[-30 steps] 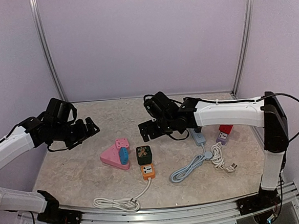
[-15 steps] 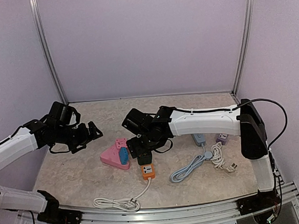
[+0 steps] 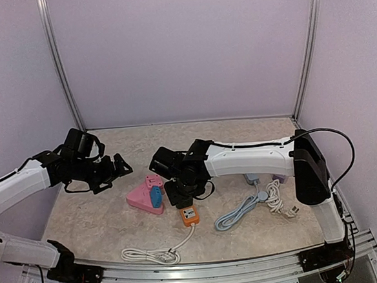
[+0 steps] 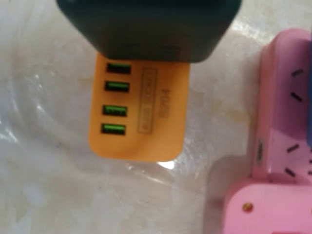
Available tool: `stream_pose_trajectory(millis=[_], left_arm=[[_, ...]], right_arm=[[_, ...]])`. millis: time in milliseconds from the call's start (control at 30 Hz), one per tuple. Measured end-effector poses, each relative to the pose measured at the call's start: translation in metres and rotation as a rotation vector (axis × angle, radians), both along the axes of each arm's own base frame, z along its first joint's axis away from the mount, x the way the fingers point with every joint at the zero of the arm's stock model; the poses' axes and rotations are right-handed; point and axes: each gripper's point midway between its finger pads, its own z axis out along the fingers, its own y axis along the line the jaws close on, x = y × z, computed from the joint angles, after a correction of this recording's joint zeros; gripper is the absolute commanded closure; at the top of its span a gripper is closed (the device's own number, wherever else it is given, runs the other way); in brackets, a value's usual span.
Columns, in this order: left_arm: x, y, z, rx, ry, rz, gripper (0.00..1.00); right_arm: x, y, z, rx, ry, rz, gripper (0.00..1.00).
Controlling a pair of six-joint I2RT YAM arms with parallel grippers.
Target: Pull the plug off the socket
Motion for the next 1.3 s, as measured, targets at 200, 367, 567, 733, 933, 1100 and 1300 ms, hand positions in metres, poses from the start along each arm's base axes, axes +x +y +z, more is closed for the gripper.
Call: stream_pose_trajectory(millis=[200,367,567,733,933,1100,1300], left_arm=[[0.002,-0.003,-0.005,0.000,0.014,-0.007,0.01],[0.005,-0.017,-0.004,0.003,0.018,-0.037,0.01],[0.008,-0.046,0.001,0.001,0.015,-0.098,0.01],[0.014,-0.070,0.002,-0.001,0.027,-0.132,0.01],[0.033,-0.118,0.011,-0.069,0.030,-0.189,0.09],[0.057,-0.165,0.005,-0.164,0.070,-0.237,0.35],[0.065,-0.211,-0.024,-0.209,0.155,-0.292,0.78]], right_arm=[[0.004,-0.008,-0.001,-0.046,-0.020,-0.015,0.60],[0.004,-0.022,-0.004,-0.114,-0.061,-0.020,0.69],[-0.003,-0.051,-0.006,-0.135,-0.106,-0.007,0.73],[-0.009,-0.067,-0.008,-0.100,-0.130,-0.007,0.73],[-0.017,-0.079,-0.007,-0.056,-0.139,0.014,0.75],[-0.021,-0.085,-0.007,-0.041,-0.145,0.035,0.75],[-0.024,-0.089,-0.007,-0.032,-0.142,0.048,0.75]])
